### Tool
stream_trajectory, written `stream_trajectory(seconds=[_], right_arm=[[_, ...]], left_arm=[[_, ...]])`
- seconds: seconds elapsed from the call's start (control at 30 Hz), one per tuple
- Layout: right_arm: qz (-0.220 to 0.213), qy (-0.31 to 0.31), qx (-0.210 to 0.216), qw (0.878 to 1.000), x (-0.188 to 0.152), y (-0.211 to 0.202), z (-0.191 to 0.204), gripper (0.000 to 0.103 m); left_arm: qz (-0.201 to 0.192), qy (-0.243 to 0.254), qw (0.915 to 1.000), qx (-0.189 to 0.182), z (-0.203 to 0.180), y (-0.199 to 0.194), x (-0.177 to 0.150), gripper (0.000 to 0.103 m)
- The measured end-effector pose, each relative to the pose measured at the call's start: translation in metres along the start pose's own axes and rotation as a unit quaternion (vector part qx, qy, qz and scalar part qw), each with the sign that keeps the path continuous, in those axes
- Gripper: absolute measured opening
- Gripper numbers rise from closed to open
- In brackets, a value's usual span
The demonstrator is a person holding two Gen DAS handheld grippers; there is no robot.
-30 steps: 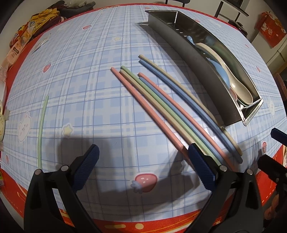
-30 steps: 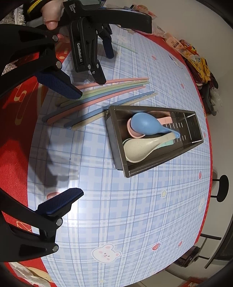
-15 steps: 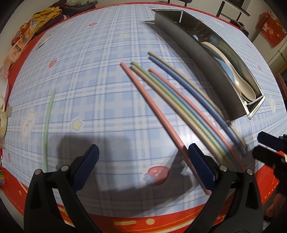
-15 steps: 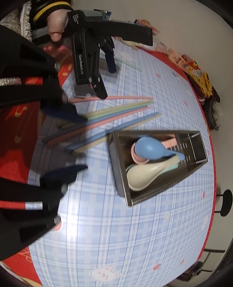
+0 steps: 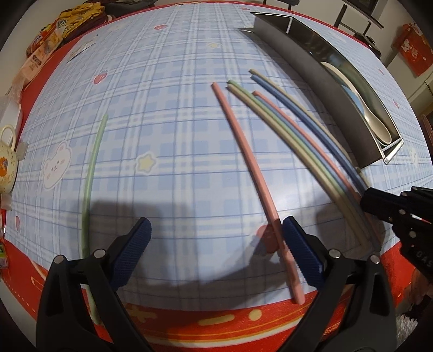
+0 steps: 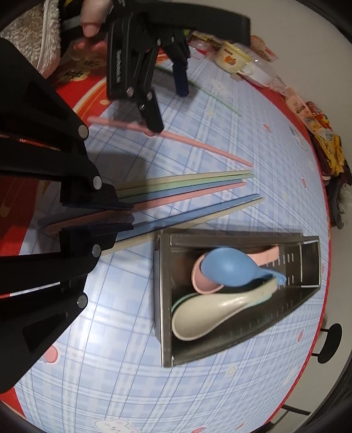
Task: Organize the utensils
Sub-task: 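Close the left gripper on a pink chopstick while the right gripper grasps another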
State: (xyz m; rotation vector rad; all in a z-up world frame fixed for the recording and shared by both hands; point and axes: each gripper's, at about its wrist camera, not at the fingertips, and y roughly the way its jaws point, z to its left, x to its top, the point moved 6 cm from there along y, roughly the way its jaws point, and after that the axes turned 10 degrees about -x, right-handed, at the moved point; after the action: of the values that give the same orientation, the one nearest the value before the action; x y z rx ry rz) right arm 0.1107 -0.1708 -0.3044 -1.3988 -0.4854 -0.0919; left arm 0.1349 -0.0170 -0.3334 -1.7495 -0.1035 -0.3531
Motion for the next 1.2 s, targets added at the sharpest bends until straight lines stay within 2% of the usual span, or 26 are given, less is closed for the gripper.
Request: stream_trajectory(seconds=[0.1,0.2,0.37,0.5,0.67,0.9,1.03,1.2], right_arm=[[-0.001,-0.007,-0.005,1.000,0.003,0.003,0.002,0.009],[0.001,-0.010,-0.008,1.000,0.005,0.005,0.005,0.009],[0.007,-0.017,-0.004,1.000,0.006,0.007,0.013,0.009],[0.015,-0.030,0.006,0.999,0.000,0.008,0.023,0.009],[0.027,-0.045,0.019,0.998,-0.005,0.007,0.034,0.009],[0.023,-0.053,-0.003,0.998,0.008,0.012,0.037,0.009],[0.016,-0.072,-0.021,0.997,0.017,0.016,0.042,0.009],[0.007,-0.090,-0.042,0.995,0.022,0.018,0.047,0.009]], left_arm=[[0.004,-0.007,1.0000,0.000,0.006,-0.001,-0.002,0.089],[0.005,-0.006,1.0000,0.000,0.012,-0.002,-0.002,0.087],[0.005,0.006,0.9999,0.010,0.021,-0.005,0.001,0.066],[0.004,0.015,0.9999,0.001,0.022,-0.008,0.002,0.054],[0.019,0.029,0.9988,-0.035,0.019,-0.012,0.001,0.025],[0.027,0.040,0.9976,-0.050,0.005,-0.010,0.004,0.024],[0.023,0.069,0.9966,-0.038,-0.005,-0.001,0.018,0.023],[0.019,0.074,0.9964,-0.037,-0.012,0.002,0.025,0.023]])
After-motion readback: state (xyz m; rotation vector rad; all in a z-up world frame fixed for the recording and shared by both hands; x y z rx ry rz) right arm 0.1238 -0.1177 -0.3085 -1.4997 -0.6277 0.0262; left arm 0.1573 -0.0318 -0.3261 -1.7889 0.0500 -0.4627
